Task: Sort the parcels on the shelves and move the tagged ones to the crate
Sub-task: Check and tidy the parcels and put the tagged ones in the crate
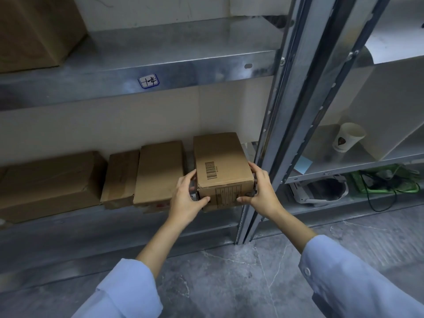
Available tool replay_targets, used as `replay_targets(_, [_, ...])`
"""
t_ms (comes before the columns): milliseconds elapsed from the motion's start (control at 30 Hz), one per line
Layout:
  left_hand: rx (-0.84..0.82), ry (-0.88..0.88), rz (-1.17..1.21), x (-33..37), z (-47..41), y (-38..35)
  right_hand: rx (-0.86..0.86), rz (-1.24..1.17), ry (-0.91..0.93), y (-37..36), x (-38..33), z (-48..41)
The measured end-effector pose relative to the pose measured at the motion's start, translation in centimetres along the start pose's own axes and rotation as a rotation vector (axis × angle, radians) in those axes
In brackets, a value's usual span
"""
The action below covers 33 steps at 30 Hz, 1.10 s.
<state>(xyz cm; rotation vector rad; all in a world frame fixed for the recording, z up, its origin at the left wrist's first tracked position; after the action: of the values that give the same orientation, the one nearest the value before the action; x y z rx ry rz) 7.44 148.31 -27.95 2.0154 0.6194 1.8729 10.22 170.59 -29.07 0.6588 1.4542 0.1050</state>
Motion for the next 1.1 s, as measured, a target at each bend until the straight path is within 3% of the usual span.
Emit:
replay_targets(167, [0.110, -0.028, -0.040, -0.7, -0.1, -0.7, 0.132, 0.193, 0.069, -1.2, 0.8, -0.1])
replay_targets(433, [0.203, -0.056, -0.149, -0.9, 0.0, -1.3, 0.225, 0.138, 0.045, -1.6, 1.6, 0.0])
replay_targets(733, [0.184, -0.068, -0.163, -0.5, 0.4, -0.9, 0.194, 0.182, 0.052, -0.3, 1.2, -0.1])
replay_targets(900, [0.182, -0.179, -0.298, 0.8, 0.9, 0.3, 0.180, 0.394, 0.100, 0.5, -0.1, 0.4])
replay_targets(1100, [0.226, -0.286, -0.600, 2.2, 1.5, 2.4, 0.217, 0.722, 0.448, 1.2, -4.0, 0.9])
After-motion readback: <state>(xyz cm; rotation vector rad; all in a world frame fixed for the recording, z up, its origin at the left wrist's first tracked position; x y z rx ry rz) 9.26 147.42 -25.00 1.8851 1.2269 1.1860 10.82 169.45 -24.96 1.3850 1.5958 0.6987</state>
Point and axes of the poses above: each hand's wrist, its own z-axis away from the middle knuckle, its own y-axis out of the back of the hand, x = y × z, the point moved 4 cm from there along -z, towards the middle knuckle, and after that the axes turned 14 degrees about x, right-handed, at the moved point
